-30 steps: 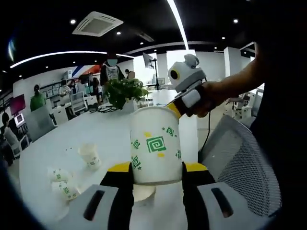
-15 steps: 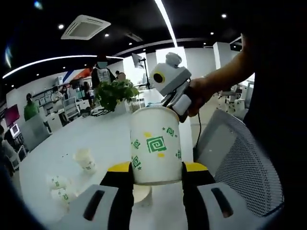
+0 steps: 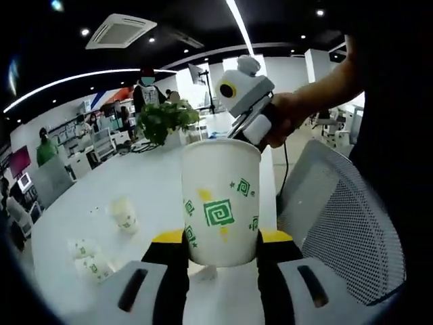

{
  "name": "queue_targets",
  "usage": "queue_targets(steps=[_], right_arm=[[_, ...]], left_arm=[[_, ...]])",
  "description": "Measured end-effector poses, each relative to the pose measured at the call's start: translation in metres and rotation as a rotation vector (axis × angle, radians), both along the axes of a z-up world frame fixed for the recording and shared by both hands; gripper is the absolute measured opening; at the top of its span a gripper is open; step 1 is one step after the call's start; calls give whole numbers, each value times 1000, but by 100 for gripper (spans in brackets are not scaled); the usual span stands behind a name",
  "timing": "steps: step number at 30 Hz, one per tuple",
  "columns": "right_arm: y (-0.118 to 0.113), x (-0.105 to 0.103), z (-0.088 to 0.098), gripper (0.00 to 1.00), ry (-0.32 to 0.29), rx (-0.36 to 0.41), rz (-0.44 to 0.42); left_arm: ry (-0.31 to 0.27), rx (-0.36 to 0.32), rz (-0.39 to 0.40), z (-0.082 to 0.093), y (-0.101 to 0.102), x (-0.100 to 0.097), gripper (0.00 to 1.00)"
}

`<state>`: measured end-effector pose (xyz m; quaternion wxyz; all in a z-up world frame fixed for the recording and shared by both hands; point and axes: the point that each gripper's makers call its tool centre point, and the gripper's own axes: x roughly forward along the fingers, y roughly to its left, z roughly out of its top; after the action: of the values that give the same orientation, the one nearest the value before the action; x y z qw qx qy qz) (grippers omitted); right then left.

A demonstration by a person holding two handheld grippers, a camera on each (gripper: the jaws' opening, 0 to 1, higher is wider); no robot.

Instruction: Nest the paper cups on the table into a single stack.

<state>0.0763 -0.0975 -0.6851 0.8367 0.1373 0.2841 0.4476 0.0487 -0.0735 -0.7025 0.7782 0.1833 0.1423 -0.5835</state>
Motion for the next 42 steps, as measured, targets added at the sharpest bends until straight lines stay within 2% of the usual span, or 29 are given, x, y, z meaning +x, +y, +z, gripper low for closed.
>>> queue_targets(steps=[18,31,42], right_arm=[[4,-2,8,0,-1,21,-1],[-2,5,14,0,-26,15,-26],[-5,17,20,0,-63,-27,-28]], left_arm=[[32,72,44,-16,9,7,37],[44,50,82,-13,15,12,36],[77,16,122,-11,18,11,38]])
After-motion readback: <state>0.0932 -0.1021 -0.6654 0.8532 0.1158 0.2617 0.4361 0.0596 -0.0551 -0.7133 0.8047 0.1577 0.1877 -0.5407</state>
